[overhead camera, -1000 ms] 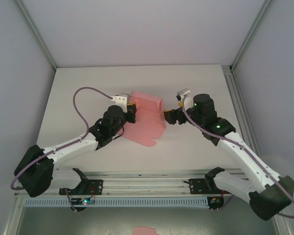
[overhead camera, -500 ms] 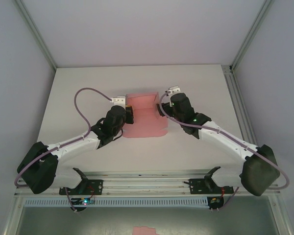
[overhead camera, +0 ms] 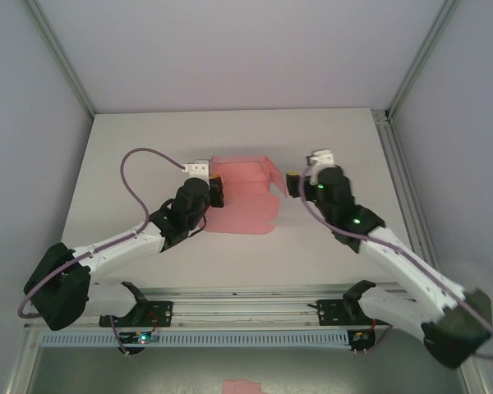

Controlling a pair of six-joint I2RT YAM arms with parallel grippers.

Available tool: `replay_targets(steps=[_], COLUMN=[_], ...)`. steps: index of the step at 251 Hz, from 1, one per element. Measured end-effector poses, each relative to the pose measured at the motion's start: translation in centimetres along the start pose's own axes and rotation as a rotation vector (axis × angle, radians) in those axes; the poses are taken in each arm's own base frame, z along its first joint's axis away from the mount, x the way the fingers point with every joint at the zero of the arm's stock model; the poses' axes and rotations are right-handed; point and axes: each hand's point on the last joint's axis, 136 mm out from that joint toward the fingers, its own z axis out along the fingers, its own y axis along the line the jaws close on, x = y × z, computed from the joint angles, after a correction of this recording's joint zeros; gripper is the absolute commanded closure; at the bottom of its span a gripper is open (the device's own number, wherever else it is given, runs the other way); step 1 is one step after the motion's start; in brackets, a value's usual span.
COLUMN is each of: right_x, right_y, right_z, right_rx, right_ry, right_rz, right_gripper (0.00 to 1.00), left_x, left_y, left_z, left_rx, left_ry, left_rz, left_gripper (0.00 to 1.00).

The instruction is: Assemble paper box

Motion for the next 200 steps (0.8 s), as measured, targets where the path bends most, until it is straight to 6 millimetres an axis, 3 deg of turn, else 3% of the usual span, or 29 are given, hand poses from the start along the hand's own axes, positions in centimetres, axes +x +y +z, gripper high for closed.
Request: replay_targets(steps=[30, 48, 69, 101, 156, 200], right_x=[-1.6, -2.7, -3.1, -2.0, 1.1, 0.9], right_y=[-1.5, -0.7, 0.6, 2.3, 6.0, 8.2], right_z=[-3.5, -5.4, -7.0, -7.4, -6.7, -7.7], right_rx=[-0.08, -0.168, -0.281, -0.433, -0.741, -0.911], right_ry=[-0.093, -0.139, -0.157, -0.084, 0.094, 0.094], right_rz=[0.063, 0.071, 0.074, 0.075, 0.061, 0.039], right_gripper=[0.13, 0.25, 0.26, 0.39, 0.37, 0.4], left_x=[-0.4, -0.5, -0.9, -1.8, -2.2, -2.0], left_y=[-0.2, -0.5, -0.8, -1.4, -2.6, -3.4], left_z=[-0.2, -0.3, -0.6, -1.3, -2.1, -2.3], left_rx=[0.01, 0.024, 0.041, 0.082, 0.157, 0.206], left_ry=[-0.009, -0.014, -0.028, -0.062, -0.074, -0.066], left_rz=[0.01, 0.024, 0.033, 0.041, 0.056, 0.063], left_gripper=[1.0, 1.0, 1.0, 1.0, 1.0, 1.0])
